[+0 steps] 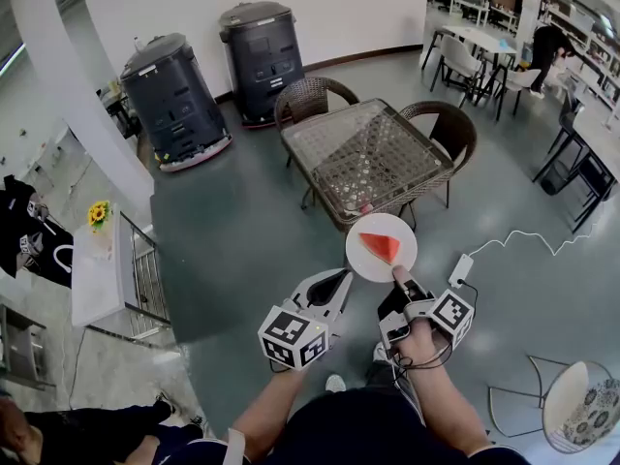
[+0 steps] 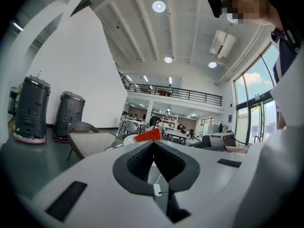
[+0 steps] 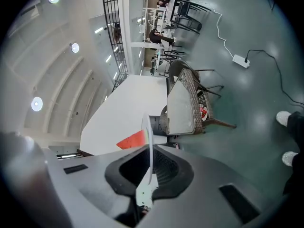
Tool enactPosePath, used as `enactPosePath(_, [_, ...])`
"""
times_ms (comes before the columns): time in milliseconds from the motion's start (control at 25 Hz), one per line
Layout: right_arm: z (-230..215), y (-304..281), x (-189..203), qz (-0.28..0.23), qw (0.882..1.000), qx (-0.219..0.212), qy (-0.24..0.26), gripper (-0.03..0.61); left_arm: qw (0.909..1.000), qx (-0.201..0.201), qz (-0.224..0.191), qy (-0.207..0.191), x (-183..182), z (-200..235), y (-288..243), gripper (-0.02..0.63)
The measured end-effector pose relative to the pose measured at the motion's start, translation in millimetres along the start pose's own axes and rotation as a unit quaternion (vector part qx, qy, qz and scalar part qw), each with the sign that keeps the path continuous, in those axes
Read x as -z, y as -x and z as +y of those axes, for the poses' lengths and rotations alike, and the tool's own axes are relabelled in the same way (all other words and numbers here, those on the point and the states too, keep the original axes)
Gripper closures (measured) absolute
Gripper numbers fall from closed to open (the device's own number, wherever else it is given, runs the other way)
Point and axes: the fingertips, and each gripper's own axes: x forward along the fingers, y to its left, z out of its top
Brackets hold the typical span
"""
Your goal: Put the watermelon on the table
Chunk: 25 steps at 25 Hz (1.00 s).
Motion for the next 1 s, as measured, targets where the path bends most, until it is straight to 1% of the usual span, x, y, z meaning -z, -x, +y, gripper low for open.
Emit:
enactPosePath(680, [0.2,-10.4,-12.5,-0.003,1.000,-0.001,-0.009,0.568,1.0000,-0.007,0.002,0.004,0.9,3.9,-12.5,0.609])
enactPosePath(1000, [-1.9,-29.4,-37.7,0.007,1.000,0.007,-0.004,0.568,0.9998,-0.018,0.011,0.001,1.0,9.6,-41.0,0.609])
